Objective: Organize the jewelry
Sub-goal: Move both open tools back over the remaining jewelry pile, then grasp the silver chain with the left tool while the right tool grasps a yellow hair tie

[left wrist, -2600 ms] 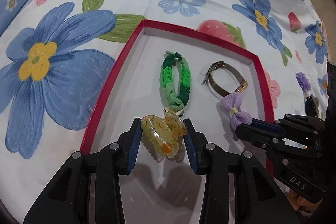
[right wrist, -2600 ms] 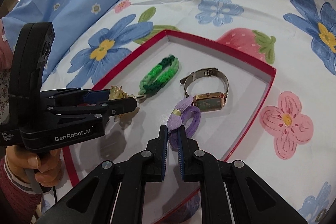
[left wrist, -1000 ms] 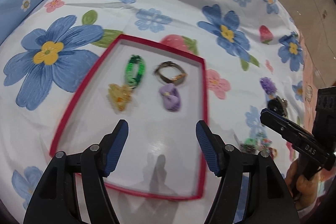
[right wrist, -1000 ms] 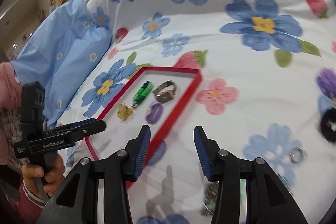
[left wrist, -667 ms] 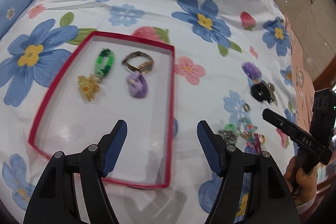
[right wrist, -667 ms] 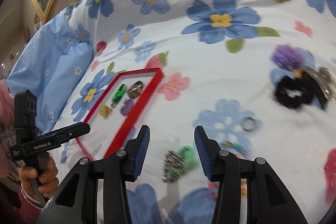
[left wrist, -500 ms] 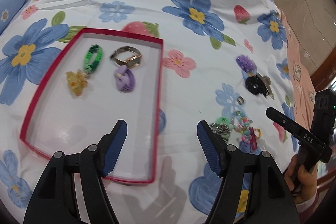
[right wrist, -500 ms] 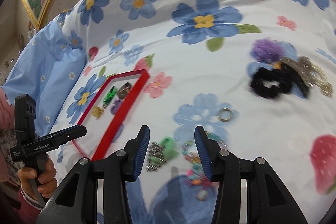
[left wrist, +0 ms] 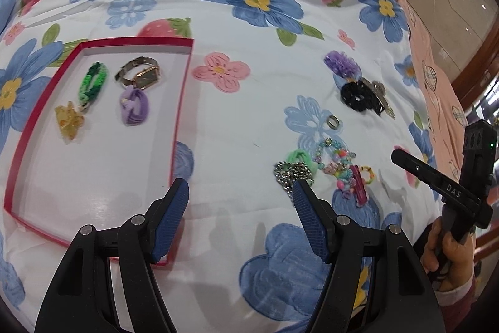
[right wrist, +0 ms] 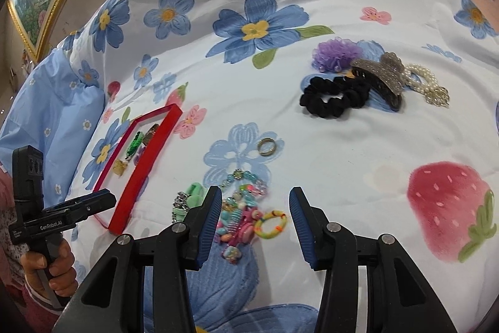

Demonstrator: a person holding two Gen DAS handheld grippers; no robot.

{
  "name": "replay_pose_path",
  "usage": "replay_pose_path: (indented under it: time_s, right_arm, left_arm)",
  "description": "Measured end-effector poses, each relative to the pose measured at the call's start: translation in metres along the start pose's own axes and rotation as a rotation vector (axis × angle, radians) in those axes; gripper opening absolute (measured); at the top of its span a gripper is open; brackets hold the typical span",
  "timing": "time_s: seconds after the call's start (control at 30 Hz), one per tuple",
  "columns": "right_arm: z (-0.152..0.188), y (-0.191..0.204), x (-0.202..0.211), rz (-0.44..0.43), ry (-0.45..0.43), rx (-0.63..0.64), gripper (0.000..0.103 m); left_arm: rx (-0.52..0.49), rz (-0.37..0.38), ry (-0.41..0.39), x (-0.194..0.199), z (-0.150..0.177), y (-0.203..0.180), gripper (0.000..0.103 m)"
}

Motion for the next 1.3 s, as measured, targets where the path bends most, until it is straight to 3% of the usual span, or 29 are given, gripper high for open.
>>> replay_pose_path:
  time_s: [0.33, 0.67, 0.87, 0.93, 0.97, 1.0, 1.13, 1.23, 1.3]
  right_arm:
    - [0.003, -0.012, 0.002, 0.020, -0.003, 0.005, 0.047]
    - [0.022, -0.014, -0.016, 0.045, 0.054, 0.033, 0.046]
    - [0.026, -0.011, -0.027, 0.053, 0.071, 0.048, 0.038]
    - [0.027, -0.011, -0.031, 0.064, 0.079, 0.056, 0.033]
    - [0.028, -0.011, -0.033, 0.070, 0.080, 0.061, 0.031]
    - [0.029, -0.010, -0.035, 0.078, 0.085, 0.067, 0.029]
    - [0.031, -0.010, -0.040, 0.078, 0.089, 0.073, 0.026]
    - [0.031, -0.009, -0.041, 0.079, 0.089, 0.075, 0.019]
    - [0.032, -0.008, -0.043, 0.078, 0.091, 0.079, 0.012]
  left_arm:
    - [-0.031, 0.011, 0.059, -0.022, 0.014, -0.012, 0.069]
    - [-0.053, 0.033, 0.098, -0.044, 0.022, -0.025, 0.069]
    - [-0.101, 0.024, 0.103, -0.053, 0.020, -0.035, 0.069]
    - [-0.111, 0.002, 0.111, -0.062, 0.020, -0.033, 0.062]
    - [-0.119, 0.000, 0.120, -0.067, 0.020, -0.032, 0.051]
    - [-0.125, -0.001, 0.127, -0.071, 0.021, -0.031, 0.047]
    - [-0.159, 0.009, 0.126, -0.079, 0.017, -0.034, 0.045]
    - [-0.174, 0.024, 0.130, -0.085, 0.014, -0.038, 0.038]
    - [-0.190, 0.041, 0.134, -0.089, 0.014, -0.041, 0.023]
Point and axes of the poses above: each gripper's, at about its wrist camera, not at the fingertips, and x roughly against the way its jaws point, y to its left, z to its underside, the point moved 7 cm from there along -x, roughly the way its jaws point, and after that the axes turned 8 degrees about z, right-handed, at the moved point
